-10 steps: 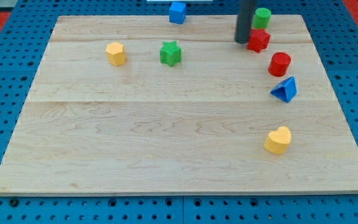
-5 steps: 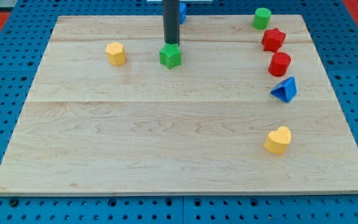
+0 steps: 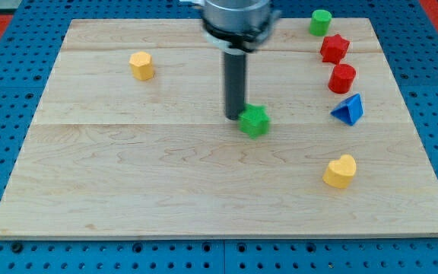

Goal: Place the green star below the blue triangle

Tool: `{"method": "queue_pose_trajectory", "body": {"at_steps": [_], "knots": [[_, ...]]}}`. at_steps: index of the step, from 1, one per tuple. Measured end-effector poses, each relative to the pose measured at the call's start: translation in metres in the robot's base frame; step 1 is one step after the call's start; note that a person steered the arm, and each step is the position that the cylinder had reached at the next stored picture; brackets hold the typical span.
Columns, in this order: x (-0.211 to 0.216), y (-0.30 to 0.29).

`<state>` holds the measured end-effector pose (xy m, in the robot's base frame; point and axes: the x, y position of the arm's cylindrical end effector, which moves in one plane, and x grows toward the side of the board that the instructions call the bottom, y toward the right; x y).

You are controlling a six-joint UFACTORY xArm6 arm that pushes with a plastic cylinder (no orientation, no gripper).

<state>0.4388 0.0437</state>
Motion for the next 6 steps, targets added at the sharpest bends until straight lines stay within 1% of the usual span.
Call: {"method": "queue_pose_trajectory", "body": {"at_steps": [1, 2, 3, 4, 5, 6], "knots": [[0.021, 0.024], [0.035, 0.032], [0.047, 0.023], [0.047, 0.073], [0.047, 0.079], [0.036, 0.031]]}}
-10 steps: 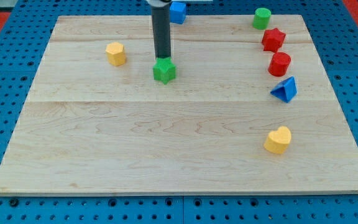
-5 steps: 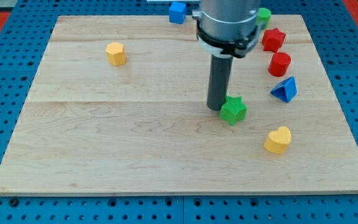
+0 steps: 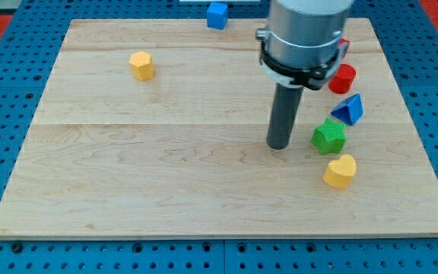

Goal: Place the green star below the blue triangle

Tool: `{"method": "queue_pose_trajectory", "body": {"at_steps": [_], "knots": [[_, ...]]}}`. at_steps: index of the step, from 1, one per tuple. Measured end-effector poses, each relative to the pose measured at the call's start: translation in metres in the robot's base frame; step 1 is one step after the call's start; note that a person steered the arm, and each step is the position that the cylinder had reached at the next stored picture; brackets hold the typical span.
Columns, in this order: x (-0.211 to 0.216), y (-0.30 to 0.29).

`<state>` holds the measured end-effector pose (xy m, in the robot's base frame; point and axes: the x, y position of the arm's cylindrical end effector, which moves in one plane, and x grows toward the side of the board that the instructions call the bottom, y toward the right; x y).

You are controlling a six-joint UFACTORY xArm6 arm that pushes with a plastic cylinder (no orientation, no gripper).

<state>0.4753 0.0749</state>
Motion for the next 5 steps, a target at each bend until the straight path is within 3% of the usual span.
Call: {"method": "queue_pose_trajectory", "body": {"at_steps": [3, 5], "knots": [[0.004, 0.054], [-0.012, 0.015]]}}
